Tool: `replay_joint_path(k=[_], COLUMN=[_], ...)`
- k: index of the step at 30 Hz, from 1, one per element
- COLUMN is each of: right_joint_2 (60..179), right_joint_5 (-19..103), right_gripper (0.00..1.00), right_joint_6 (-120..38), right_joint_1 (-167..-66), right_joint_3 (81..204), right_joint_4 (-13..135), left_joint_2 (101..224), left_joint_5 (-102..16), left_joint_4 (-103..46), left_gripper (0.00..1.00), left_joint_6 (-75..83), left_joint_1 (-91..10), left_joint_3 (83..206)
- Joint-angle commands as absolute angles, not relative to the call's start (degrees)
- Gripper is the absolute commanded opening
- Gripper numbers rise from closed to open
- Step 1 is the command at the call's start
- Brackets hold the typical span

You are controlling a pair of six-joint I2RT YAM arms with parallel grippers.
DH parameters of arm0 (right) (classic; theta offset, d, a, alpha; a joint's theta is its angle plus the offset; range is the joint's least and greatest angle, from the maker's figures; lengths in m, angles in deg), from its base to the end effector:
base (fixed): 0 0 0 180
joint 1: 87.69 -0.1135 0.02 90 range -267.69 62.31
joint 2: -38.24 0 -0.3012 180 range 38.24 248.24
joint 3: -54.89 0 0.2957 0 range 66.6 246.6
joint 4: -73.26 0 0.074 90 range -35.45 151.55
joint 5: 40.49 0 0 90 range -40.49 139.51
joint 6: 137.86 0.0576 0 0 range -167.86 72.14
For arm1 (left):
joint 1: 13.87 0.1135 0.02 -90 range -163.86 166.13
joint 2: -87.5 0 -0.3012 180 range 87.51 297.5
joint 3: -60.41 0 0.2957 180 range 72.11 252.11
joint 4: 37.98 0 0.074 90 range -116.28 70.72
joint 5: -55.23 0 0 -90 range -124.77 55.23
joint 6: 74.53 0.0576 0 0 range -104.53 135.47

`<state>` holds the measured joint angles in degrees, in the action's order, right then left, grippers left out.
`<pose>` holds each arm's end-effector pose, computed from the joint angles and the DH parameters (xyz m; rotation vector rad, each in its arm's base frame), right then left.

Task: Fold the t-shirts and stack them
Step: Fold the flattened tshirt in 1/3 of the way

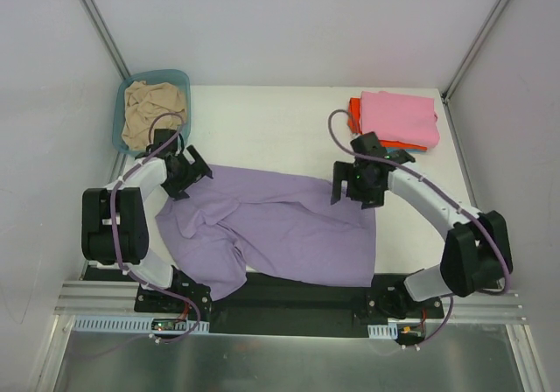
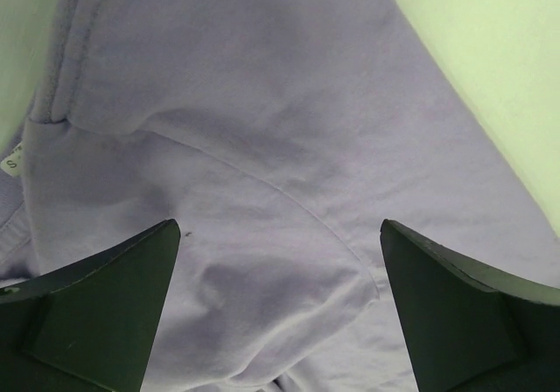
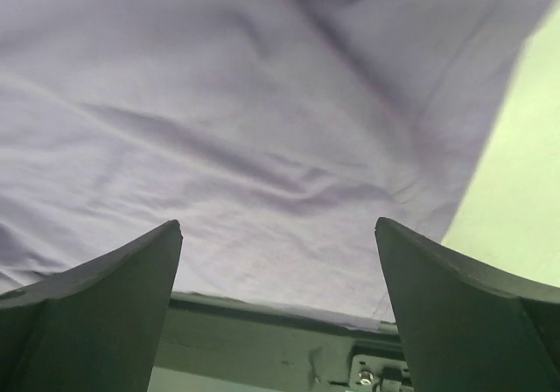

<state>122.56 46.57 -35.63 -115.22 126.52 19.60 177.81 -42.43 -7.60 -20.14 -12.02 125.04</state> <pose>0.2925 0.1558 0.2278 -0.3819 2.7322 0.2630 0.3614 0.0040 0.1778 -0.7800 2.4649 -0.3946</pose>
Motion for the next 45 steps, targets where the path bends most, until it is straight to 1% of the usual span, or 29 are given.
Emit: replay_joint_path(k=[1, 3, 6, 8, 9, 10, 12, 16, 18, 20, 21, 22, 26, 33, 38, 39, 41, 42, 44, 45], right_joint_2=[119.2, 119.5, 122.4, 126.3, 127.4, 128.3, 131.0, 135.5, 136.9, 138.1, 138.2, 138.3, 137.8, 139.8, 140.6, 141.1, 141.3, 141.3, 141.3, 141.3], right_joint_5=[50.0, 46.1, 42.9, 41.5, 41.3, 41.6, 42.7, 42.4, 42.0, 40.3, 39.8, 39.6, 39.6, 38.4, 37.6, 37.6, 38.3, 38.6, 39.7, 40.2], right_gripper=[0.97, 0.97, 0.99, 0.95, 0.91, 0.82, 0.74, 0.69, 0.69, 0.62, 0.60, 0.57, 0.55, 0.55, 0.48, 0.44, 0.40, 0.34, 0.27, 0.18], right_joint_6=[-35.4, -36.1, -39.2, -41.1, -41.6, -41.9, -42.4, -43.6, -43.6, -43.6, -43.6, -43.5, -43.6, -43.6, -43.4, -43.4, -43.3, -43.4, -43.3, -43.4], right_joint_1=[-106.3, -102.0, -99.5, -98.5, -97.4, -96.7, -95.1, -93.9, -93.8, -93.9, -93.8, -93.9, -93.9, -93.9, -93.9, -93.9, -93.9, -93.9, -93.8, -93.8], right_joint_3=[129.9, 128.9, 129.6, 131.0, 131.5, 132.3, 133.3, 135.6, 135.9, 135.9, 135.8, 135.7, 134.8, 133.2, 133.0, 133.1, 133.3, 133.5, 133.7, 133.7], right_joint_4=[17.2, 20.3, 23.9, 23.5, 23.6, 23.7, 23.8, 23.8, 23.8, 24.6, 24.8, 25.0, 25.3, 25.6, 26.4, 26.4, 26.2, 26.1, 26.1, 26.0], left_joint_2=[176.4, 176.7, 177.7, 178.3, 178.9, 179.2, 179.7, 180.1, 180.4, 180.5, 180.7, 180.8, 181.0, 181.3, 181.3, 181.4, 181.5, 181.5, 181.4, 181.4], left_joint_5=[-44.9, -44.9, -44.9, -45.1, -45.1, -44.8, -44.0, -43.7, -43.4, -43.3, -43.2, -43.2, -43.0, -42.9, -42.6, -42.2, -42.2, -42.2, -42.2, -42.2], left_joint_4=[-5.8, -5.8, -5.8, -5.9, -5.8, -5.8, -5.8, -5.8, -5.8, -5.7, -5.8, -5.8, -5.8, -5.8, -5.8, -5.8, -5.8, -5.8, -5.8, -5.8], left_gripper=[0.99, 0.99, 0.99, 0.99, 0.99, 0.99, 0.99, 0.99, 0.99, 0.99, 0.99, 0.99, 0.99, 0.99, 0.99, 0.99, 0.99, 0.99, 0.99, 0.99], left_joint_6=[-17.1, -17.0, -17.0, -16.5, -16.3, -15.9, -15.5, -14.8, -14.8, -14.7, -14.7, -14.8, -14.8, -14.7, -14.7, -14.7, -14.6, -14.6, -14.6, -14.5], left_joint_1=[-12.2, -12.2, -12.3, -12.2, -12.2, -12.3, -12.2, -12.2, -12.3, -12.3, -12.2, -12.2, -12.2, -12.2, -12.2, -12.2, -12.3, -12.2, -12.2, -12.2], left_joint_3=[129.2, 129.6, 129.9, 130.0, 130.0, 130.0, 129.8, 129.7, 129.5, 129.5, 129.6, 129.5, 129.4, 129.7, 129.9, 130.0, 130.1, 130.2, 130.5, 130.6])
